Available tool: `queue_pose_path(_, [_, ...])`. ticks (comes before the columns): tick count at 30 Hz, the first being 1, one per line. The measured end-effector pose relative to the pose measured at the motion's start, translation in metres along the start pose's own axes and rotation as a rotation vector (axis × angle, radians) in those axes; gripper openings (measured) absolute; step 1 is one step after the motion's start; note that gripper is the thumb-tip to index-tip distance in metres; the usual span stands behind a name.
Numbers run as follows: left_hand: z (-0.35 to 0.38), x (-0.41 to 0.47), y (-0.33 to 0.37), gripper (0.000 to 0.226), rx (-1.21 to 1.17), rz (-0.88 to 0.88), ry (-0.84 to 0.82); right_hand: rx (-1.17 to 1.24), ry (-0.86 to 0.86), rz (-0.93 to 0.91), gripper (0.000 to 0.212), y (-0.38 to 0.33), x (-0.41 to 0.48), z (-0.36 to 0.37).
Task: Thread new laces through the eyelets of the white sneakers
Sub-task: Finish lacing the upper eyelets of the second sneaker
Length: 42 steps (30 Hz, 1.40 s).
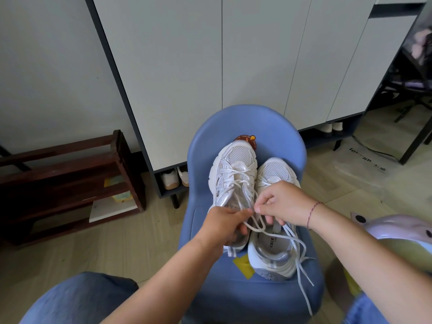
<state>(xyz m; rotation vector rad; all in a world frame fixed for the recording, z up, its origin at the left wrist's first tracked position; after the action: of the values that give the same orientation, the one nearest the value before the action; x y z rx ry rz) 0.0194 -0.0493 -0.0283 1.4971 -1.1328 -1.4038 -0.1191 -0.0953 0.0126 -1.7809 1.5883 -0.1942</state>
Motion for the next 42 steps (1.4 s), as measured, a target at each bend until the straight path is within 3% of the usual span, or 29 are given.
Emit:
queue_pose_path(5, [0.002,0.003,-0.008,0.029,-0.196,-0.123,0.087,0.170,-0.063,0.024,0.016,-0.002,-0.003,0.002])
queue_pose_path(13, [0.008,0.007,-0.009,0.015,-0.288,-0.205,0.158,0.228,-0.096,0.068,0.019,-0.002,-0.002,0.007])
queue_pose_path(18, [0.008,0.009,-0.003,0.045,-0.405,-0.162,0.048,0.341,-0.138,0.073,0.016,-0.003,-0.002,0.008])
queue_pose_path(22, [0.005,0.007,0.013,0.055,-0.479,-0.014,-0.025,0.439,-0.321,0.064,0.024,-0.007,-0.007,0.008])
queue_pose_path(24, [0.001,0.006,0.016,0.050,-0.458,0.026,-0.030,0.489,-0.359,0.046,0.020,-0.009,-0.008,0.007])
queue_pose_path(27, [-0.011,0.003,0.020,0.022,-0.194,0.099,-0.004,0.610,-0.219,0.038,0.015,-0.007,-0.003,-0.006])
queue_pose_path(31, [-0.030,0.005,0.024,0.029,0.187,0.183,-0.026,0.914,-0.087,0.019,0.013,-0.002,0.000,-0.033])
queue_pose_path(36, [-0.049,0.005,0.031,0.019,0.495,0.245,0.000,1.257,-0.246,-0.096,0.027,-0.002,0.002,-0.050])
queue_pose_path(38, [-0.053,0.007,0.037,0.021,0.486,0.343,0.125,1.273,-0.310,-0.168,0.034,-0.004,0.001,-0.055])
queue_pose_path(40, [-0.052,0.005,0.046,0.018,0.313,0.440,0.202,1.254,-0.333,-0.193,0.031,-0.006,-0.002,-0.052])
queue_pose_path(42, [-0.038,0.001,0.052,0.011,0.107,0.478,0.124,1.253,-0.331,-0.192,0.021,-0.012,-0.007,-0.046])
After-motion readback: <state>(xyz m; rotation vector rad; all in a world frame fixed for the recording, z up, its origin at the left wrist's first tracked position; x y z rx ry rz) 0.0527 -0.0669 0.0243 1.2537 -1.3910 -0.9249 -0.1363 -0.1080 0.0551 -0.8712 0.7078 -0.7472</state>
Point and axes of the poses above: each hand's wrist, its own x-axis towards the middle knuckle, its own z-axis out of the palm, y = z × x, the point moved 5 cm from there along x, towards the middle knuckle, and after that the axes turned 10 degrees about z, right-handed, at the moved point
